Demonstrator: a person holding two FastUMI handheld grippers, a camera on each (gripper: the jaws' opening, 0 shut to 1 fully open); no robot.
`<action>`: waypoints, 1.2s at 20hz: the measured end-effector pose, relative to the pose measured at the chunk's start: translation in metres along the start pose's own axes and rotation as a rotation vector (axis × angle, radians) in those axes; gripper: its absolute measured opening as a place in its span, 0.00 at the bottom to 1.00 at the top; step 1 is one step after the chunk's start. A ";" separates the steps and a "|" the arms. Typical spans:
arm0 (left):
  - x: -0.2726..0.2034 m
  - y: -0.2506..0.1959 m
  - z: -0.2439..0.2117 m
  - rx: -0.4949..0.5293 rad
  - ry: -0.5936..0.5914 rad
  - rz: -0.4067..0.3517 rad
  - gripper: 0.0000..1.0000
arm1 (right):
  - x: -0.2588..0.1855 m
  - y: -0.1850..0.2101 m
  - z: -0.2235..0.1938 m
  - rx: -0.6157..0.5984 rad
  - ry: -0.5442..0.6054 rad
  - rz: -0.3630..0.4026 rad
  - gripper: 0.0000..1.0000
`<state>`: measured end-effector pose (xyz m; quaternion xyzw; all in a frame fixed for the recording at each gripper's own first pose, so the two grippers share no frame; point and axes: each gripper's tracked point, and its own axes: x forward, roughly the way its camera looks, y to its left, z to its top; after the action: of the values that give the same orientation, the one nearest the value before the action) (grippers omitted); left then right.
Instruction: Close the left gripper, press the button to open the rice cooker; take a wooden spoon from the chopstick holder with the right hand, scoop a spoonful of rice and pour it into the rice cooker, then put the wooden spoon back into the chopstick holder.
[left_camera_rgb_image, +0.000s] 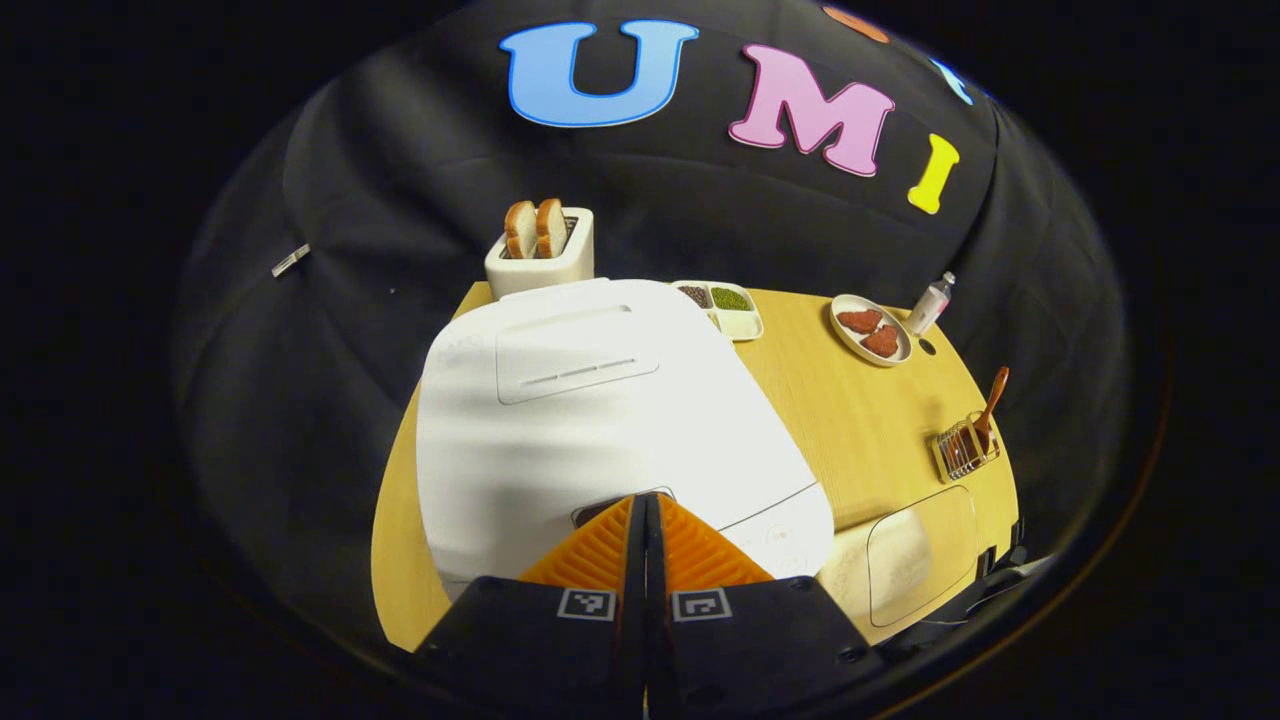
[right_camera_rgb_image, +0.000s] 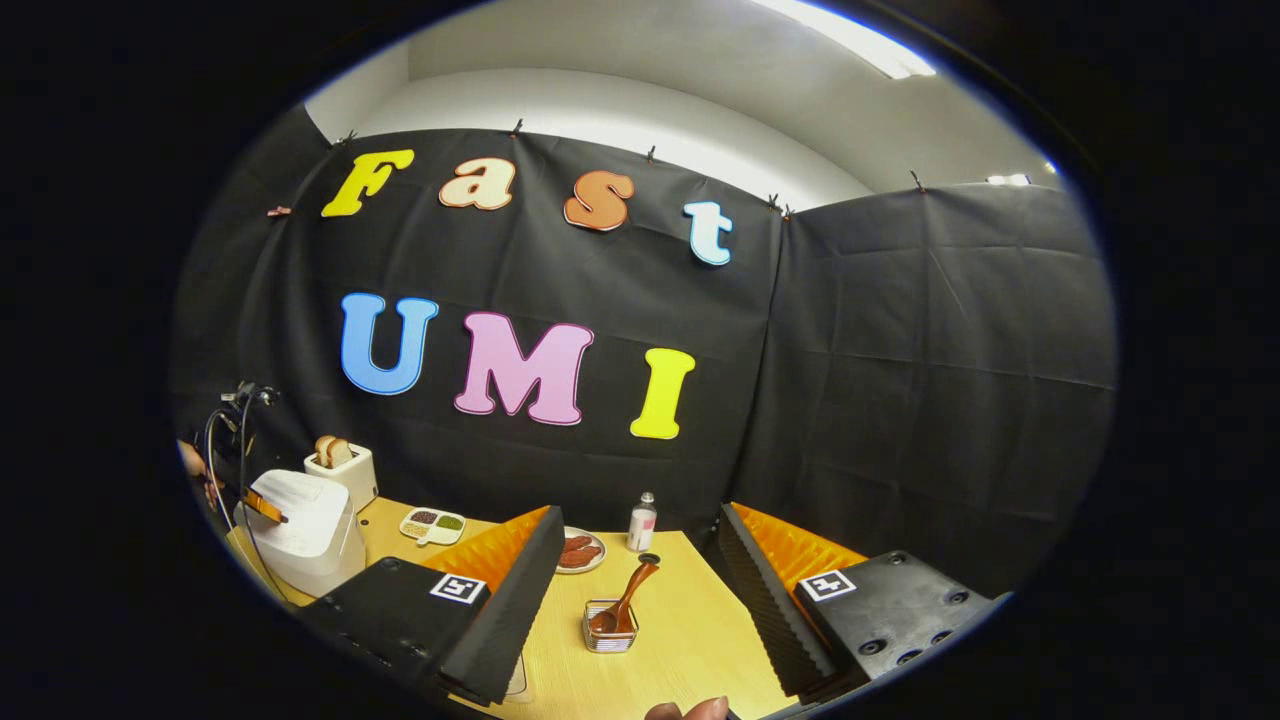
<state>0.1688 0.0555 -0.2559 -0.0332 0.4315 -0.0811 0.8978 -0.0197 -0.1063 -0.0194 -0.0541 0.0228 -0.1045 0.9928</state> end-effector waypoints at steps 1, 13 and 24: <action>0.001 0.000 0.001 -0.001 0.013 0.002 0.07 | 0.000 0.000 0.001 0.000 -0.004 0.002 0.98; -0.019 0.005 0.021 0.022 -0.113 0.085 0.06 | -0.005 -0.019 -0.001 -0.014 -0.003 -0.015 0.98; 0.006 -0.004 0.005 -0.120 -0.004 -0.053 0.07 | -0.002 -0.017 -0.014 -0.049 0.014 -0.012 0.98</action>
<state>0.1761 0.0500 -0.2572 -0.0987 0.4329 -0.0789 0.8926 -0.0259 -0.1243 -0.0312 -0.0778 0.0321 -0.1101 0.9903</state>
